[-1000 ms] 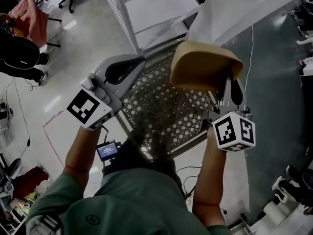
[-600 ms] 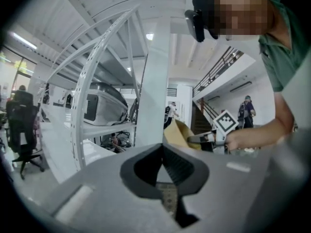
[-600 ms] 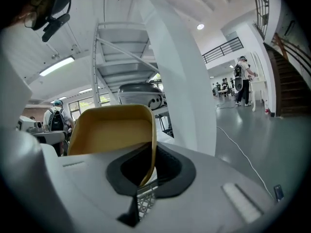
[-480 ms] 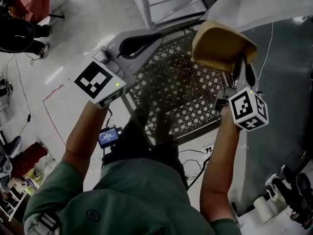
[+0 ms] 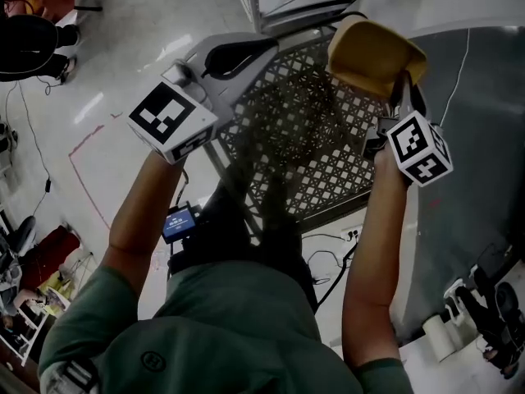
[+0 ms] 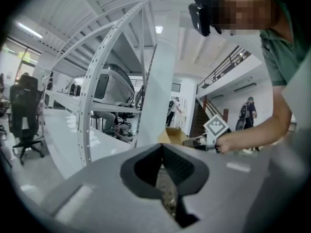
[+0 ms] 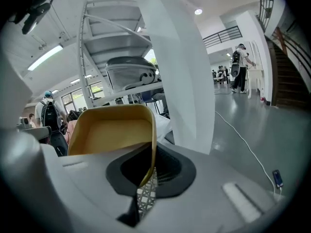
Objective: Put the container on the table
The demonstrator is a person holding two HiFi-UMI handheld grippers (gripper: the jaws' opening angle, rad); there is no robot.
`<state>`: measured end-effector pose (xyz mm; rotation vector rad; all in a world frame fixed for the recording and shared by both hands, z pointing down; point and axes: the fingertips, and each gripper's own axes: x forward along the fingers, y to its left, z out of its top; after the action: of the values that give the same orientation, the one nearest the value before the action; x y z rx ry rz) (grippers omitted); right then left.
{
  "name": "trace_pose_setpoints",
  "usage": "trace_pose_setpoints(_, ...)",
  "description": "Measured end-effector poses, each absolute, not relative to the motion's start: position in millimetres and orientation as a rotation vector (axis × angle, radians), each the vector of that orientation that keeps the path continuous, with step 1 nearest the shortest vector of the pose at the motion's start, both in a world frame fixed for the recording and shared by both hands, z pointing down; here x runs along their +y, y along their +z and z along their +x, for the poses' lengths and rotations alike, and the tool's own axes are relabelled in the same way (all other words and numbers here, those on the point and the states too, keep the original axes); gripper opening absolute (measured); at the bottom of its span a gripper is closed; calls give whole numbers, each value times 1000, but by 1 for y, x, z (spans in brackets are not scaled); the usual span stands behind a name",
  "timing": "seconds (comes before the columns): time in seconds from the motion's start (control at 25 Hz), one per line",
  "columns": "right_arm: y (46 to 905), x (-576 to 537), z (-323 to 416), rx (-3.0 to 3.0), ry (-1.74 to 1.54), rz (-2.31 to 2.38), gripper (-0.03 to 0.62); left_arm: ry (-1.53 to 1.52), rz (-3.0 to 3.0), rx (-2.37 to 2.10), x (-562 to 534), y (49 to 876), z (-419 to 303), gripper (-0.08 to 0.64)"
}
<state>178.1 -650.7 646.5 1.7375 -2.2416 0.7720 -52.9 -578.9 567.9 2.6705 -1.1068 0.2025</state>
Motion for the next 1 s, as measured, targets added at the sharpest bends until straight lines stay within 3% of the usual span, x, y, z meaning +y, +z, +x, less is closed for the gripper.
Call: trace_pose_setpoints(1.0, 849, -699, 174, -1925, 1031, 1635, 9, 265, 2625, -1062, -602, 672, -62, 9)
